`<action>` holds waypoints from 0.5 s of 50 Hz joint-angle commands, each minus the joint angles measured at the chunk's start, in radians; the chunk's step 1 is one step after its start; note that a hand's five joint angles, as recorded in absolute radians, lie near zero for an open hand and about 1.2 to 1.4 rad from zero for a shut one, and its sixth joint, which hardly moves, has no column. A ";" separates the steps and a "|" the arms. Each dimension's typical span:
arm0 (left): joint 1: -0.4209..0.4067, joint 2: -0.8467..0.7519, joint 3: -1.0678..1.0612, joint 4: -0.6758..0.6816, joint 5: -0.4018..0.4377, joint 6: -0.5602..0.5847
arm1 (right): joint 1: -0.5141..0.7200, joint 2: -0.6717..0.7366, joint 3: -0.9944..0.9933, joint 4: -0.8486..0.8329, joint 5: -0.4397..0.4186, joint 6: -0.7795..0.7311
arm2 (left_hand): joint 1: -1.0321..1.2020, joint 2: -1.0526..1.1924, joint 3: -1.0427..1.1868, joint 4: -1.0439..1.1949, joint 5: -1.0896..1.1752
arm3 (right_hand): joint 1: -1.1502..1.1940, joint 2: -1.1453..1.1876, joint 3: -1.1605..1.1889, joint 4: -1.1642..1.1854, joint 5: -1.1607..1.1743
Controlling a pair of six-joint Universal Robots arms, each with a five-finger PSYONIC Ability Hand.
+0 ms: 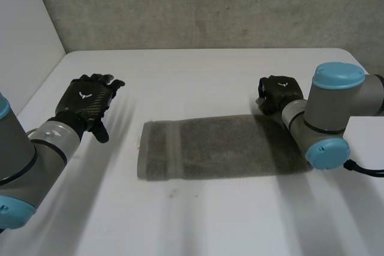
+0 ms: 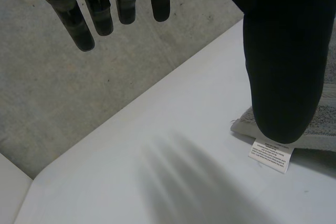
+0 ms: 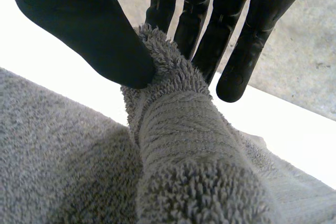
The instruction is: Fold the laundry
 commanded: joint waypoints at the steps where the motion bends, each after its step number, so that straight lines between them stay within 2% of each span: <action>1: 0.000 0.002 0.001 0.000 0.000 0.000 | 0.028 -0.049 0.009 0.001 -0.013 0.028 | -0.005 0.010 0.008 0.007 -0.033 | 0.436 0.224 0.224 0.204 0.246; 3: 0.000 0.002 0.001 0.000 0.000 0.000 | 0.076 -0.116 0.028 -0.012 -0.022 0.105 | -0.005 0.010 0.008 0.007 -0.033 | 0.436 0.224 0.224 0.204 0.246; 6: 0.000 0.002 0.001 0.000 0.000 0.000 | 0.108 -0.138 0.035 -0.017 -0.035 0.140 | -0.005 0.010 0.008 0.007 -0.033 | 0.436 0.224 0.224 0.204 0.246; 10: 0.003 0.002 0.001 0.000 -0.002 0.000 | 0.221 -0.175 0.055 -0.055 -0.108 0.174 | -0.005 0.010 0.008 0.007 -0.033 | 0.436 0.224 0.224 0.204 0.246; 14: 0.005 0.003 0.001 0.000 -0.002 0.000 | 0.330 -0.166 0.093 -0.089 -0.163 0.174 | -0.005 0.010 0.008 0.007 -0.033 | 0.436 0.224 0.224 0.204 0.246; 22: 0.008 0.006 -0.001 0.000 -0.005 0.000 | 0.468 -0.069 0.152 -0.095 -0.185 0.173 | -0.005 0.010 0.008 0.007 -0.033 | 0.436 0.224 0.224 0.204 0.246; 25: 0.003 0.005 -0.001 0.000 -0.005 0.000 | 0.478 -0.057 0.152 -0.089 -0.185 0.171 | -0.005 0.010 0.008 0.007 -0.033 | 0.436 0.224 0.224 0.204 0.246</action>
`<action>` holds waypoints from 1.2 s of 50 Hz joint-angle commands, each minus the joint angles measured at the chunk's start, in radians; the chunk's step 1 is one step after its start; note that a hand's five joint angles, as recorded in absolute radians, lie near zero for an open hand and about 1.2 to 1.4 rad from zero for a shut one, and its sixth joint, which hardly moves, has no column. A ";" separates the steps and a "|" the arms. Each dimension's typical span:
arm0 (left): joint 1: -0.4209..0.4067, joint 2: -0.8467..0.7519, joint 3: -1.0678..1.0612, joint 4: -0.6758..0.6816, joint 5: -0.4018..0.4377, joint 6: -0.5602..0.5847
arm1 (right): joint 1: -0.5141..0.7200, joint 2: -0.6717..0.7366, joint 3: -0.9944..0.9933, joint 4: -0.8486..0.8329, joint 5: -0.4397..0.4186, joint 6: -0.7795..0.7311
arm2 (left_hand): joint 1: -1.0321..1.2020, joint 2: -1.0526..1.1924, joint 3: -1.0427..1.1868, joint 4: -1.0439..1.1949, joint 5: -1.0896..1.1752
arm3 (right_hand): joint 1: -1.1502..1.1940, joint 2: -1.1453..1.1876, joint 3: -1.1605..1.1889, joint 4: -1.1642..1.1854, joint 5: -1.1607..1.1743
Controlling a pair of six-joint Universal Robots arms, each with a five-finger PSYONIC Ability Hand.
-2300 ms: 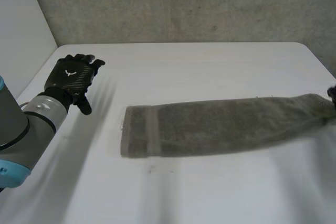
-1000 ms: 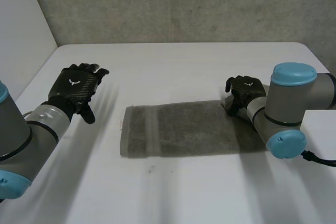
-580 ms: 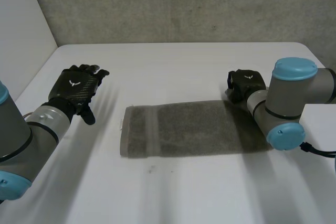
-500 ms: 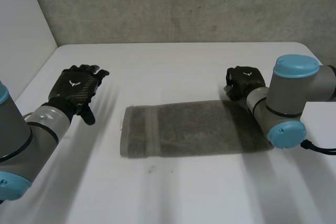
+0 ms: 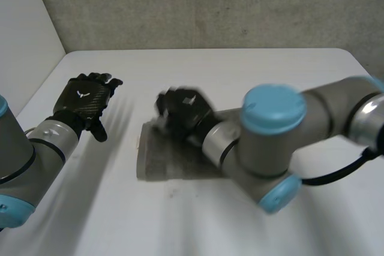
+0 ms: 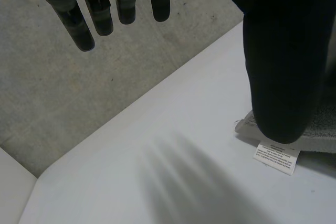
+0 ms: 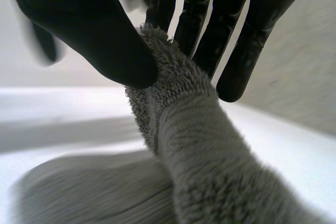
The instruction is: Fold the laundry
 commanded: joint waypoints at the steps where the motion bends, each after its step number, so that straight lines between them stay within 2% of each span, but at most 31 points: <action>1: -0.007 0.000 -0.003 0.000 -0.001 -0.002 | 0.081 0.076 0.018 0.014 -0.005 -0.009 | -0.005 0.010 0.008 0.007 -0.033 | 0.306 0.094 0.087 0.074 0.110; 2: -0.008 0.002 -0.009 0.000 -0.001 -0.002 | 0.081 0.068 0.018 0.030 0.001 -0.021 | -0.005 0.010 0.008 0.007 -0.033 | -0.151 -0.364 -0.371 -0.383 -0.347; 3: -0.008 0.002 -0.009 0.000 -0.001 -0.002 | 0.081 0.068 0.018 0.030 0.001 -0.022 | -0.005 0.010 0.008 0.007 -0.033 | -0.156 -0.368 -0.376 -0.388 -0.352; 4: -0.011 0.002 -0.015 0.000 0.002 -0.003 | 0.076 0.053 0.017 0.047 0.012 -0.038 | -0.005 0.010 0.008 0.007 -0.033 | -0.464 -0.677 -0.684 -0.696 -0.660; 5: -0.019 0.002 -0.017 0.003 0.002 -0.006 | 0.061 0.024 0.015 0.073 0.014 -0.057 | -0.005 0.010 0.008 0.007 -0.033 | -0.621 -0.834 -0.841 -0.853 -0.817; 6: -0.019 0.002 -0.017 0.003 0.002 -0.006 | 0.061 0.024 0.015 0.073 0.014 -0.057 | -0.005 0.010 0.008 0.007 -0.033 | -0.623 -0.835 -0.843 -0.855 -0.819; 8: -0.063 0.002 -0.015 0.008 0.002 -0.031 | -0.031 -0.068 0.035 0.116 0.018 -0.081 | -0.005 0.010 0.008 0.007 -0.033 | -0.786 -0.998 -1.005 -1.018 -0.982; 14: -0.143 0.002 0.005 0.008 -0.001 -0.095 | -0.171 -0.218 0.161 0.165 0.017 -0.086 | -0.005 0.010 0.008 0.007 -0.033 | -0.786 -0.998 -1.005 -1.018 -0.982; 17: -0.182 -0.011 0.029 0.008 -0.003 -0.135 | -0.199 -0.242 0.212 0.169 0.015 -0.091 | -0.004 0.011 0.009 0.007 -0.032 | -0.786 -0.998 -1.005 -1.018 -0.982; 19: -0.223 -0.053 0.057 0.008 -0.008 -0.150 | -0.281 -0.287 0.329 0.163 0.011 -0.120 | -0.001 0.014 0.012 0.010 -0.029 | -0.786 -0.998 -1.005 -1.018 -0.982; 20: -0.223 -0.054 0.057 0.008 -0.008 -0.150 | -0.281 -0.288 0.330 0.163 0.011 -0.120 | -0.001 0.014 0.012 0.010 -0.029 | -0.786 -0.998 -1.005 -1.018 -0.982; 22: -0.249 -0.089 0.080 0.008 -0.009 -0.149 | -0.359 -0.358 0.444 0.147 0.006 -0.188 | -0.001 0.014 0.012 0.010 -0.029 | -0.764 -0.977 -0.984 -0.996 -0.960; 23: -0.274 -0.124 0.104 0.006 -0.012 -0.149 | -0.360 -0.358 0.445 0.146 0.006 -0.189 | -0.001 0.014 0.012 0.010 -0.029 | -0.764 -0.976 -0.983 -0.996 -0.960; 25: -0.283 -0.161 0.126 0.006 -0.014 -0.149 | -0.433 -0.387 0.552 0.093 0.003 -0.288 | 0.002 0.017 0.015 0.013 -0.026 | -0.667 -0.880 -0.887 -0.899 -0.863; 28: -0.285 -0.242 0.166 0.006 -0.035 -0.147 | -0.453 -0.387 0.592 0.054 0.003 -0.336 | 0.002 0.017 0.015 0.013 -0.026 | -0.605 -0.818 -0.825 -0.837 -0.801; 30: -0.286 -0.312 0.193 0.000 -0.057 -0.134 | -0.479 -0.387 0.655 -0.033 0.001 -0.403 | 0.002 0.017 0.015 0.013 -0.026 | -0.406 -0.619 -0.626 -0.638 -0.602; 35: -0.288 -0.376 0.198 -0.001 -0.061 -0.123 | -0.482 -0.352 0.670 -0.085 0.000 -0.428 | 0.002 0.017 0.015 0.013 -0.026 | -0.195 -0.407 -0.415 -0.427 -0.391; 40: -0.289 -0.386 0.197 -0.003 -0.067 -0.121 | -0.476 -0.291 0.660 -0.085 0.009 -0.439 | 0.002 0.017 0.015 0.013 -0.026 | -0.179 -0.392 -0.399 -0.412 -0.376; 46: -0.289 -0.347 0.184 -0.005 -0.070 -0.123 | -0.476 -0.292 0.658 -0.097 0.012 -0.419 | 0.002 0.017 0.015 0.013 -0.026 | 0.090 -0.122 -0.130 -0.142 -0.106; 50: -0.291 -0.282 0.168 -0.003 -0.072 -0.123 | -0.475 -0.294 0.646 -0.096 0.020 -0.414 | 0.002 0.017 0.015 0.013 -0.026 | -0.009 -0.222 -0.229 -0.241 -0.205; 52: -0.294 -0.267 0.164 -0.002 -0.072 -0.123 | -0.478 -0.294 0.640 -0.084 0.026 -0.407 | 0.002 0.017 0.015 0.013 -0.026 | -0.336 -0.549 -0.556 -0.569 -0.533; 60: -0.292 -0.213 0.157 -0.003 -0.073 -0.124 | -0.487 -0.294 0.640 -0.081 0.027 -0.316 | 0.002 0.017 0.015 0.013 -0.026 | -0.300 -0.512 -0.520 -0.532 -0.496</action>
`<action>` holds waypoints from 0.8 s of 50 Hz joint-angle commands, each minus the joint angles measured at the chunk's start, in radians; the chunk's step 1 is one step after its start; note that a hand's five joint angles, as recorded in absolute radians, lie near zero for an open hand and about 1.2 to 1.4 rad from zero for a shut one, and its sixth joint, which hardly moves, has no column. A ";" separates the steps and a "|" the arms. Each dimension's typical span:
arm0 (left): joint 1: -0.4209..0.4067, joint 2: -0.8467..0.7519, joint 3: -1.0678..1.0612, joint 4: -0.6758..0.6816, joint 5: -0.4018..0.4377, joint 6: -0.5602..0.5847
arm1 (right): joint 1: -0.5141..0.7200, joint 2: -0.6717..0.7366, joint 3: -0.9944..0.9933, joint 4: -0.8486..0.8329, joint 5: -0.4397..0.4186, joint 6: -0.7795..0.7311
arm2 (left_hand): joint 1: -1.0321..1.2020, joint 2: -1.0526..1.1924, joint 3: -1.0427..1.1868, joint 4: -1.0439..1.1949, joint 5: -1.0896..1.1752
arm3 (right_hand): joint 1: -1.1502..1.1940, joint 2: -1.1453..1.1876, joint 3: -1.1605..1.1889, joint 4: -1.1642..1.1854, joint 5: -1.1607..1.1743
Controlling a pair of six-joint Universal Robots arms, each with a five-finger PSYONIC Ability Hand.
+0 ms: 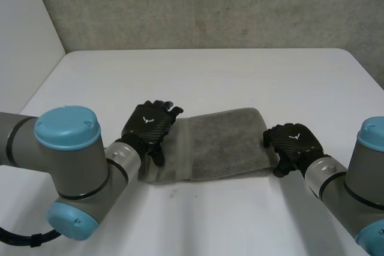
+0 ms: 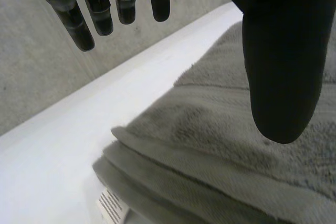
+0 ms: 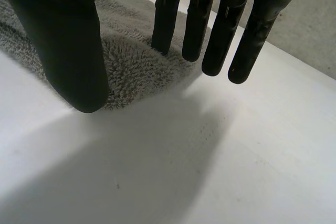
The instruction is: Fold the laundry
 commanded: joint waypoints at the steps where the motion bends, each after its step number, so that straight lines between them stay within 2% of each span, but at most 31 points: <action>1: 0.001 0.052 -0.009 -0.001 -0.001 -0.002 | -0.008 -0.001 -0.005 0.005 0.002 0.078 | 0.002 0.017 0.015 0.013 -0.026 | 0.129 0.063 0.075 0.073 0.068; 4: 0.007 0.071 -0.012 -0.004 -0.001 -0.005 | -0.010 0.018 -0.016 -0.004 -0.012 0.124 | -0.001 0.014 0.012 0.010 -0.029 | 0.193 0.128 0.140 0.137 0.133; 5: 0.010 0.084 -0.015 -0.004 0.000 -0.006 | -0.010 0.035 -0.022 -0.013 -0.014 0.150 | -0.001 0.014 0.012 0.010 -0.029 | 0.318 0.253 0.265 0.262 0.258; 6: 0.010 0.084 -0.015 -0.004 0.000 -0.006 | -0.010 0.035 -0.022 -0.013 -0.014 0.150 | -0.001 0.014 0.012 0.010 -0.029 | 0.320 0.254 0.266 0.263 0.259; 7: 0.012 0.097 -0.018 -0.004 -0.001 -0.008 | -0.010 0.063 -0.032 -0.021 -0.014 0.170 | -0.001 0.014 0.012 0.010 -0.029 | 0.523 0.458 0.469 0.467 0.463; 8: 0.017 0.113 -0.021 -0.005 0.000 -0.008 | -0.011 0.075 -0.042 -0.027 -0.015 0.181 | -0.001 0.014 0.012 0.010 -0.029 | 0.833 0.768 0.779 0.777 0.773; 18: 0.046 0.188 -0.042 -0.032 0.000 -0.011 | -0.001 0.017 -0.098 -0.027 -0.001 0.175 | -0.004 0.011 0.009 0.007 -0.032 | 0.865 0.799 0.811 0.808 0.804; 23: 0.093 0.246 -0.051 -0.050 0.000 -0.011 | 0.081 -0.018 -0.197 -0.018 -0.012 0.189 | -0.004 0.011 0.009 0.007 -0.032 | 0.865 0.799 0.811 0.808 0.804; 25: 0.116 0.268 -0.059 -0.058 0.002 -0.012 | 0.212 0.008 -0.294 -0.015 -0.021 0.187 | -0.004 0.011 0.009 0.007 -0.032 | 0.865 0.799 0.811 0.808 0.804; 26: 0.136 0.288 -0.067 -0.064 0.002 -0.014 | 0.213 0.008 -0.295 -0.015 -0.021 0.187 | -0.004 0.011 0.009 0.007 -0.032 | 0.865 0.799 0.811 0.808 0.804; 28: 0.156 0.305 -0.074 -0.070 0.002 -0.014 | 0.339 0.070 -0.392 -0.001 -0.047 0.173 | -0.004 0.011 0.009 0.007 -0.032 | 0.865 0.799 0.811 0.808 0.804; 31: 0.188 0.334 -0.101 -0.073 0.002 -0.018 | 0.392 0.107 -0.439 0.007 -0.064 0.173 | -0.001 0.014 0.012 0.010 -0.029 | 0.865 0.799 0.811 0.808 0.804; 36: 0.225 0.358 -0.142 -0.073 0.006 -0.040 | 0.530 0.290 -0.560 0.045 -0.153 0.172 | -0.001 0.014 0.012 0.010 -0.029 | 0.865 0.799 0.811 0.808 0.804; 40: 0.230 0.358 -0.165 -0.073 0.011 -0.057 | 0.549 0.342 -0.603 0.097 -0.140 0.167 | -0.001 0.014 0.012 0.010 -0.029 | 0.865 0.799 0.811 0.808 0.804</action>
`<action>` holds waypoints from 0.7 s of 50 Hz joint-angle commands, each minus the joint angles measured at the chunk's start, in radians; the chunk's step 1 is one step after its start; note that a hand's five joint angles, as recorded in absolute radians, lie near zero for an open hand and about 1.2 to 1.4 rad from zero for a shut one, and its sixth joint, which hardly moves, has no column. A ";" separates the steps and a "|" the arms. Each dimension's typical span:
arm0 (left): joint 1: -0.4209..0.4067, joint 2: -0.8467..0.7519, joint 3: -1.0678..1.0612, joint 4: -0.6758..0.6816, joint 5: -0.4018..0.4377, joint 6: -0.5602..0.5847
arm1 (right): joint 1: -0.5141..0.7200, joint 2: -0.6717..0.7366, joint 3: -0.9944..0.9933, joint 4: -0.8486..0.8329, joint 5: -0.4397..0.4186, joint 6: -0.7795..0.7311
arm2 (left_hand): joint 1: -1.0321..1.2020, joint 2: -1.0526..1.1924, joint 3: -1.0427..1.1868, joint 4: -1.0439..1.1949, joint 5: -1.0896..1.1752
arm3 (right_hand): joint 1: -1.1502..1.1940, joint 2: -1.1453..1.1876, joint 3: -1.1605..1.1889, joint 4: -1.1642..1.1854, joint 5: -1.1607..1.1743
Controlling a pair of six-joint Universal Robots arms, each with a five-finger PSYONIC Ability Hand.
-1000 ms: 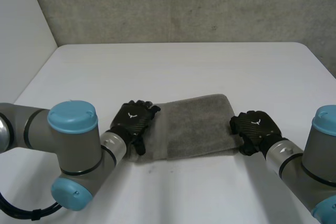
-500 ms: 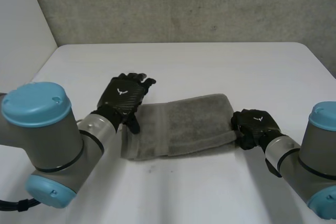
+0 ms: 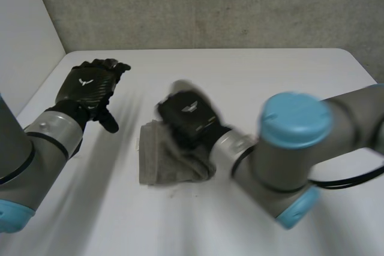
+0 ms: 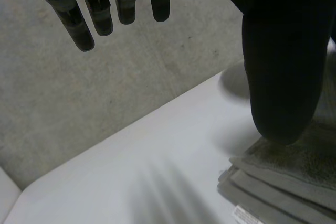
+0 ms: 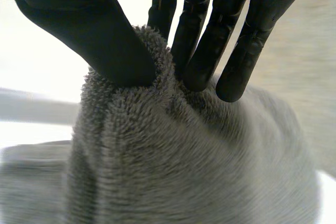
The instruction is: Fold the laundry
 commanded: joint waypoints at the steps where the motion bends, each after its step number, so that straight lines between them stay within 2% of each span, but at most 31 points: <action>1: 0.023 0.010 -0.048 0.001 0.008 -0.030 | 0.093 0.163 -0.132 0.104 -0.005 -0.004 | -0.001 0.014 0.012 0.010 -0.029 | 0.379 0.110 0.100 0.088 0.131; 2: 0.023 0.010 -0.048 0.001 0.008 -0.030 | 0.093 0.163 -0.132 0.105 -0.005 -0.004 | -0.001 0.014 0.012 0.010 -0.029 | 0.378 0.109 0.099 0.087 0.130; 3: 0.020 0.007 -0.048 0.003 0.010 -0.030 | 0.090 0.149 -0.138 0.123 0.041 -0.004 | -0.001 0.014 0.012 0.010 -0.029 | -0.082 -0.351 -0.360 -0.372 -0.330; 4: 0.020 0.007 -0.048 0.003 0.010 -0.030 | 0.088 0.127 -0.141 0.140 0.087 0.005 | -0.001 0.014 0.012 0.010 -0.029 | -0.406 -0.675 -0.684 -0.697 -0.654; 5: 0.017 0.007 -0.044 0.006 0.011 -0.030 | 0.088 0.126 -0.141 0.140 0.087 0.005 | 0.001 0.017 0.015 0.013 -0.026 | -0.409 -0.678 -0.688 -0.700 -0.657; 6: 0.014 -0.004 -0.036 0.007 0.013 -0.031 | 0.081 0.091 -0.140 0.146 0.133 0.019 | 0.004 0.020 0.018 0.016 -0.023 | -0.549 -0.818 -0.827 -0.839 -0.797; 7: 0.014 -0.004 -0.036 0.007 0.013 -0.031 | 0.081 0.091 -0.140 0.146 0.133 0.019 | 0.004 0.020 0.018 0.016 -0.023 | -0.550 -0.819 -0.828 -0.841 -0.798; 9: 0.000 -0.031 -0.007 0.012 0.013 -0.034 | 0.042 0.013 -0.112 0.148 0.190 0.078 | 0.034 0.049 0.047 0.045 0.006 | -0.661 -0.930 -0.940 -0.952 -0.909; 16: -0.092 -0.128 0.085 0.001 0.002 -0.106 | -0.030 -0.059 -0.064 0.152 0.199 0.221 | 0.057 0.072 0.070 0.069 0.030 | -0.691 -0.960 -0.969 -0.982 -0.939; 22: -0.133 -0.233 0.102 -0.037 -0.023 -0.157 | -0.048 0.037 -0.115 0.214 0.153 0.240 | 0.104 0.119 0.117 0.116 0.077 | -0.723 -0.992 -1.002 -1.014 -0.971; 24: -0.144 -0.275 0.097 -0.060 -0.079 -0.151 | -0.050 0.106 -0.162 0.272 0.138 0.228 | 0.098 0.114 0.112 0.110 0.071 | -0.728 -0.997 -1.006 -1.018 -0.976; 27: -0.145 -0.312 0.096 -0.066 -0.113 -0.136 | -0.051 0.174 -0.208 0.313 0.138 0.171 | 0.078 0.093 0.091 0.090 0.050 | -0.728 -0.997 -1.006 -1.018 -0.976; 30: -0.145 -0.329 0.096 -0.066 -0.118 -0.128 | -0.051 0.218 -0.236 0.326 0.149 0.091 | 0.051 0.067 0.065 0.063 0.024 | -0.728 -0.997 -1.006 -1.018 -0.976; 35: -0.144 -0.332 0.110 -0.068 -0.113 -0.120 | -0.051 0.212 -0.247 0.326 0.159 0.039 | 0.019 0.034 0.032 0.031 -0.008 | -0.728 -0.997 -1.006 -1.018 -0.976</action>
